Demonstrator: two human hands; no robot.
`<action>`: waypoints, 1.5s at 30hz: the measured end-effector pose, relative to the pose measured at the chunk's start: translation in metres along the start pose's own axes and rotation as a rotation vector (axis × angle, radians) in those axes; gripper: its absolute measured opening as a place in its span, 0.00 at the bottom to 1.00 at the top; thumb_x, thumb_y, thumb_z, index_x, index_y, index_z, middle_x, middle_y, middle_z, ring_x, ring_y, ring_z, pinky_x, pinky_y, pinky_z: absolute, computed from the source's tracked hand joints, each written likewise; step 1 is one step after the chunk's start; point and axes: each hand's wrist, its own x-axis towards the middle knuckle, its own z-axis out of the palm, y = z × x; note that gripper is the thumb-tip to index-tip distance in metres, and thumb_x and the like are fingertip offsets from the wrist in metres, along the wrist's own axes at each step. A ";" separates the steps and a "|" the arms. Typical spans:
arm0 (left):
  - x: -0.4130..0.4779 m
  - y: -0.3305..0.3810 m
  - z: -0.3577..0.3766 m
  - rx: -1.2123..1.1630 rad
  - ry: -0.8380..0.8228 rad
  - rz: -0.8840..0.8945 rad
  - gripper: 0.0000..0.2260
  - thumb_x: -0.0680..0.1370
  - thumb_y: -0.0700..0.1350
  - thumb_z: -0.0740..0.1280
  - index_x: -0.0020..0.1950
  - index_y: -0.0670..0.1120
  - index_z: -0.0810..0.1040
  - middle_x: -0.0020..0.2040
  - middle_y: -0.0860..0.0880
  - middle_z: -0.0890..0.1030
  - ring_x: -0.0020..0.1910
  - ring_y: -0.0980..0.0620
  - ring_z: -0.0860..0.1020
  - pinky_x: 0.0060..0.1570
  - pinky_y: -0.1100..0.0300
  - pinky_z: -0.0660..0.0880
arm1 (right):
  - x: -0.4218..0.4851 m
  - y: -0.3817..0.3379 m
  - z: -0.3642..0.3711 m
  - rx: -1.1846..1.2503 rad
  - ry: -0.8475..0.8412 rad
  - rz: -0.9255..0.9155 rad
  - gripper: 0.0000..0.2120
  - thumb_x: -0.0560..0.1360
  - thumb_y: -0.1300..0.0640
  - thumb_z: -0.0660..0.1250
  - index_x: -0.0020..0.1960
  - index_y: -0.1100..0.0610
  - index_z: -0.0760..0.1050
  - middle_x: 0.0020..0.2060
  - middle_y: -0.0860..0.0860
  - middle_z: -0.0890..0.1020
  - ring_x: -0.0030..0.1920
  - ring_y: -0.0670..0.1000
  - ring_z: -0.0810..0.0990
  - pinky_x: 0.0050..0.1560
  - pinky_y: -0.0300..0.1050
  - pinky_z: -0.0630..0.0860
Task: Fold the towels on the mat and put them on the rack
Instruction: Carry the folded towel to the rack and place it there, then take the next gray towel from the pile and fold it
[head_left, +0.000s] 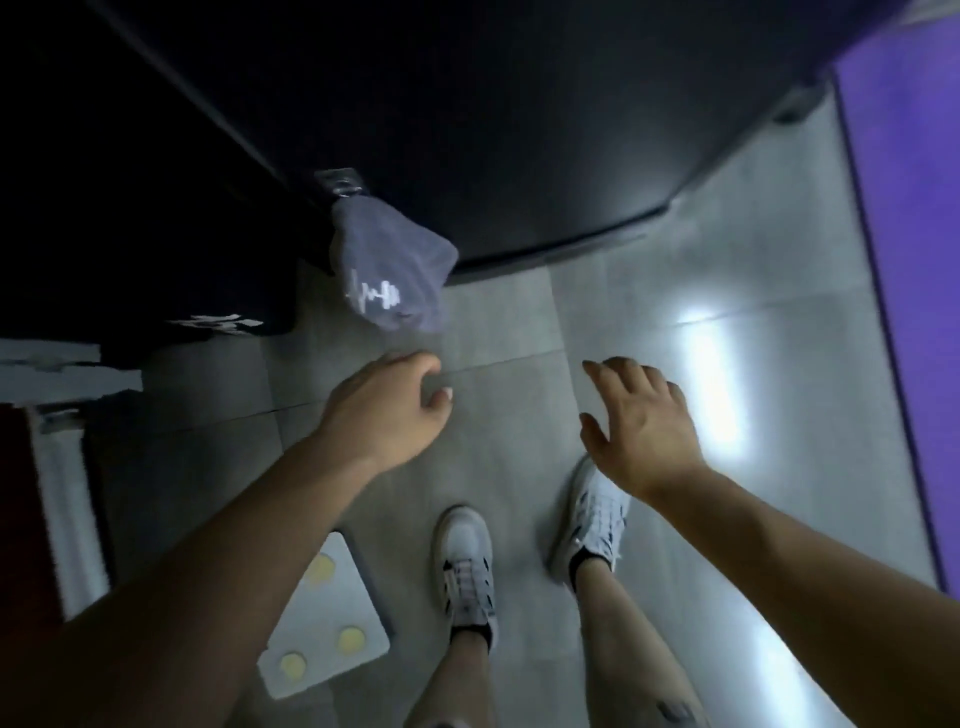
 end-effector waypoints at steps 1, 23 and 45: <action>-0.008 0.021 -0.003 0.061 -0.002 0.049 0.21 0.77 0.60 0.61 0.67 0.53 0.75 0.64 0.49 0.79 0.62 0.47 0.79 0.61 0.50 0.76 | -0.019 0.007 -0.003 0.014 -0.003 0.036 0.29 0.77 0.47 0.67 0.76 0.53 0.66 0.69 0.56 0.73 0.66 0.61 0.73 0.66 0.58 0.70; -0.169 0.515 0.201 1.074 -0.375 1.033 0.25 0.79 0.61 0.61 0.73 0.53 0.68 0.67 0.45 0.75 0.66 0.41 0.74 0.61 0.46 0.71 | -0.396 0.215 -0.016 0.627 0.336 1.141 0.28 0.73 0.39 0.68 0.69 0.51 0.72 0.64 0.53 0.75 0.65 0.59 0.73 0.66 0.59 0.67; -0.306 0.932 0.335 1.430 -0.456 1.763 0.28 0.79 0.64 0.58 0.76 0.52 0.66 0.64 0.44 0.76 0.62 0.41 0.76 0.61 0.45 0.71 | -0.526 0.429 -0.162 0.842 0.514 1.778 0.30 0.72 0.42 0.71 0.70 0.53 0.71 0.64 0.55 0.76 0.65 0.59 0.73 0.64 0.60 0.69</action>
